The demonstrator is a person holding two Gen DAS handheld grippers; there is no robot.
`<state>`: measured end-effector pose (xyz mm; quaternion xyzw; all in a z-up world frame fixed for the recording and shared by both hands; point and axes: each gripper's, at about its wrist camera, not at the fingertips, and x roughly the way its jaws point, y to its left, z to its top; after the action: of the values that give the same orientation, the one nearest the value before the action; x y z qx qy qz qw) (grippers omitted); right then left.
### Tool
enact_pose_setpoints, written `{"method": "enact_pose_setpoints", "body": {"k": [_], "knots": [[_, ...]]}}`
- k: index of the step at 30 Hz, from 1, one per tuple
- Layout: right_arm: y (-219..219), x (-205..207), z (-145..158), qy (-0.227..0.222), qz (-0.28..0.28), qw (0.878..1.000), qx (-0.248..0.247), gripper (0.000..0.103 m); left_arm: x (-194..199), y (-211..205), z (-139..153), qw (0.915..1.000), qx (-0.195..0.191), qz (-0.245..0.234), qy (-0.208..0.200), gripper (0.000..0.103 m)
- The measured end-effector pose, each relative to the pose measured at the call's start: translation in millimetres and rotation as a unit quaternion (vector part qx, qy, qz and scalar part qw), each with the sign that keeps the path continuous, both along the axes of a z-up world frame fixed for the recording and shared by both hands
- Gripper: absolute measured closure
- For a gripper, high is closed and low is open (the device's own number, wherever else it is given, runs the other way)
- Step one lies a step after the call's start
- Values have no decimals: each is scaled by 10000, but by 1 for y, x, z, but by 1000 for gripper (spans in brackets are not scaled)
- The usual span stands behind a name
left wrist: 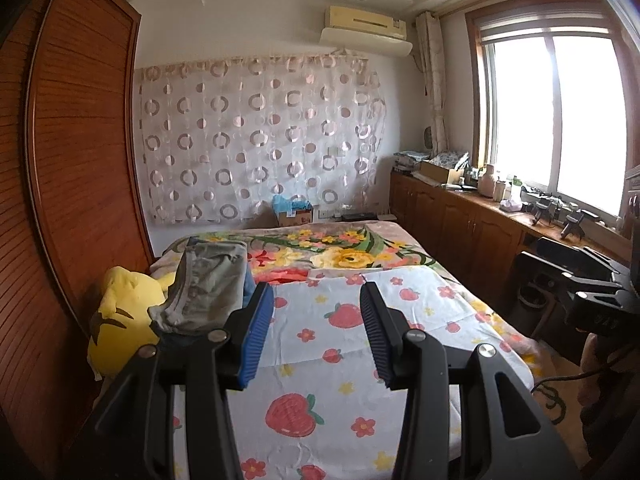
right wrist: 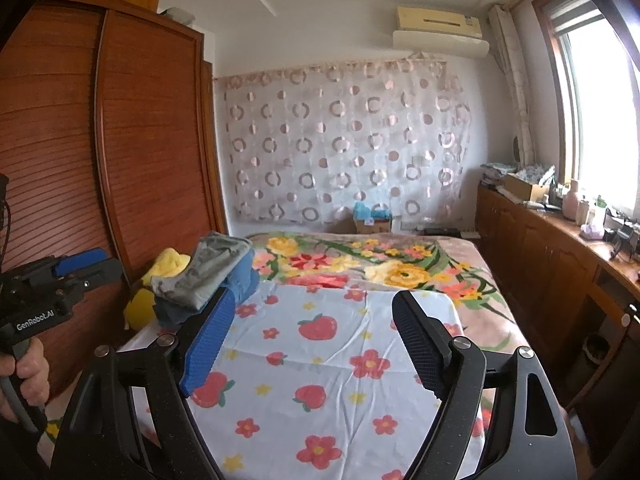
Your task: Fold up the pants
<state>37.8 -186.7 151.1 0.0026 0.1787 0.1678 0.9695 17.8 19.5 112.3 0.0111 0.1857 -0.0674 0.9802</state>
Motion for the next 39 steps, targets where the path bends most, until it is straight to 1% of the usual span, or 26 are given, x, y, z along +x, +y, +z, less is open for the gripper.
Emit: {"method": "enact_pose_setpoints", "body": {"k": [9,16,39], "knots": [[1,-12,9,-180,-88,9998,39,16,-15,5,6,9997,31,174,-152,59],[1,-13,8,-186,-98,9998,37,16,-20,12,-1,9995,11,309,-86,59],[3,-16,8,-157,-92,9998,16,16,-20,15,-4,9994,-18,347,-75,58]]}}
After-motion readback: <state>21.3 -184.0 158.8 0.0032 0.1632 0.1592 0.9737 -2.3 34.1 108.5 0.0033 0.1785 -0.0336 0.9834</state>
